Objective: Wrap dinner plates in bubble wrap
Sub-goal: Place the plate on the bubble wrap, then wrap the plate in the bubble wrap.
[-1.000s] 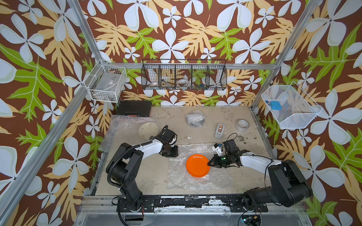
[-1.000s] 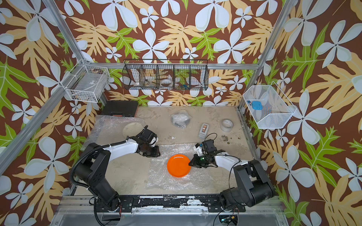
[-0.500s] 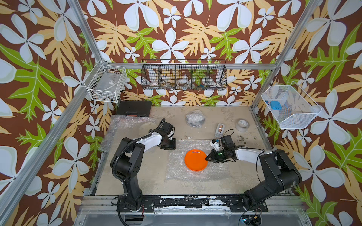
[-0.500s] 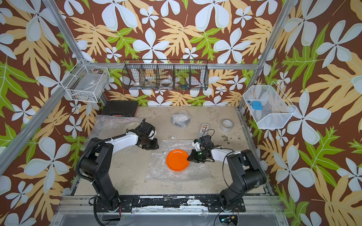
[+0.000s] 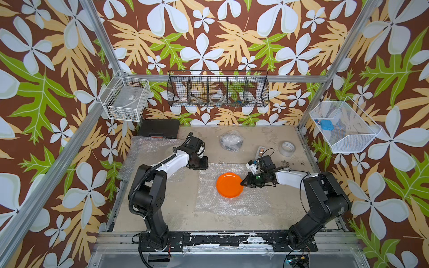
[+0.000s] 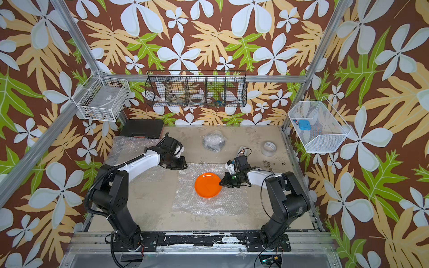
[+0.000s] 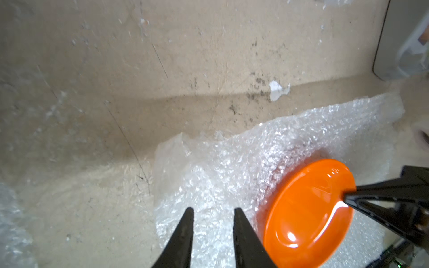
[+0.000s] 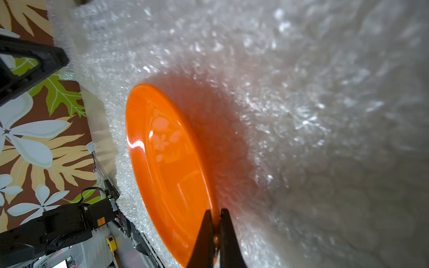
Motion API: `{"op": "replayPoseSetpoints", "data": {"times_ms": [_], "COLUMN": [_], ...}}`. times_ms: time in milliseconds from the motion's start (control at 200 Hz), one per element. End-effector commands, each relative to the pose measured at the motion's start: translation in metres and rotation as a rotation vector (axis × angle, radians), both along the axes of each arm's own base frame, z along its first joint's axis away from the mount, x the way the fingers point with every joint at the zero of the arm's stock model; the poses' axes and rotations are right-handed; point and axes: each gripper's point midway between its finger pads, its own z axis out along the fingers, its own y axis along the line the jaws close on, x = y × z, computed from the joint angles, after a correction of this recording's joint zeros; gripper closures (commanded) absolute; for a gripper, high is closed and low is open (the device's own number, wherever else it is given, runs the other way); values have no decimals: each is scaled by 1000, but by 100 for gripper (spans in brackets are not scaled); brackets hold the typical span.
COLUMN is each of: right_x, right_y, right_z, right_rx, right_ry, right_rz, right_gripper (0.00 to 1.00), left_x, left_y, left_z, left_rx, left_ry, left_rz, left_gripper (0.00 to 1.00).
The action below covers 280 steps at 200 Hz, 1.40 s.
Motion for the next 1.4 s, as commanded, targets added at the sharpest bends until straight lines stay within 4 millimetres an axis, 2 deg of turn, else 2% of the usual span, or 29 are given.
{"op": "replayPoseSetpoints", "data": {"times_ms": [0,115,240,365,475,545,621,706,796,936,1096,1216,1306,1396], "right_x": [1,7,9,-7,-31,-55,-85,-116,-139,-149,-149,-159,-170,-171], "right_y": [-6,-20,-25,2,42,59,66,61,45,31,26,31,34,32], "right_z": [-8,2,28,52,60,56,48,36,20,11,-2,-9,-14,-21], "right_rx": [-45,-143,-198,-243,-322,-385,-456,-511,-551,-567,-597,-538,-483,-493], "right_ry": [-4,-61,-171,-341,-512,-610,-717,-789,-808,-827,-797,-741,-706,-683], "right_rz": [-6,-17,47,281,488,672,874,1077,1235,1308,1323,1348,1368,1375], "right_gripper": [92,67,53,50,52,53,54,54,54,54,55,57,58,58], "left_x": [-19,-39,-65,-87,-101,-108,-116,-126,-137,-152,-163,-164,-163,-160], "left_y": [-8,-13,-24,-28,-26,-23,-21,-21,-19,-13,2,14,14,15], "left_z": [2,1,-5,-15,-23,-26,-27,-29,-37,-52,-70,-80,-81,-80], "left_rx": [-64,-92,-142,-176,-196,-198,-201,-199,-182,-154,-98,-35,-28,-21], "left_ry": [48,71,109,146,171,185,195,208,238,282,315,316,320,315], "left_rz": [-11,-17,-26,-11,12,23,27,30,40,65,126,170,180,188], "left_gripper": [69,69,69,69,69,69,69,69,69,70,73,72,73,72]}}
